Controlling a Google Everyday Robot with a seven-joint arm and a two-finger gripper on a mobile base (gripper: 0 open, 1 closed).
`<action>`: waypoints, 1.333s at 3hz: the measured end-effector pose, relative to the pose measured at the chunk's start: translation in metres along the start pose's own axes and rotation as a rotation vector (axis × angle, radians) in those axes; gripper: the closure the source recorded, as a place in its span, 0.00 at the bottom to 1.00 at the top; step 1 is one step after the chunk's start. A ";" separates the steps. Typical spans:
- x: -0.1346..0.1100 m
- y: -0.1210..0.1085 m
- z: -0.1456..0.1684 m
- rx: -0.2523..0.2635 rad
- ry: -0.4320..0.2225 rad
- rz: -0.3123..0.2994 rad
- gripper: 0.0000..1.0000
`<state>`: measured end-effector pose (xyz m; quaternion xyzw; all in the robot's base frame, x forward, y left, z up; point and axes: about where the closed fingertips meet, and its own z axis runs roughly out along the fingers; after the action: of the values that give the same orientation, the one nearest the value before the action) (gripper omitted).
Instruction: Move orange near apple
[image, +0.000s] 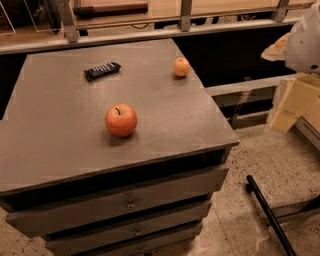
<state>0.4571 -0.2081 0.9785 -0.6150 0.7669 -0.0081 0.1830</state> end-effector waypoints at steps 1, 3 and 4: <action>-0.030 -0.041 0.026 -0.063 -0.126 -0.058 0.00; -0.111 -0.123 0.032 -0.010 -0.319 -0.161 0.00; -0.111 -0.123 0.032 -0.010 -0.319 -0.161 0.00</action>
Offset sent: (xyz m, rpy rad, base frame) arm 0.2105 0.1281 0.0551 0.3546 -0.1625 0.3431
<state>0.6015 -0.1265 1.0083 -0.6688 0.6765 0.0788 0.2980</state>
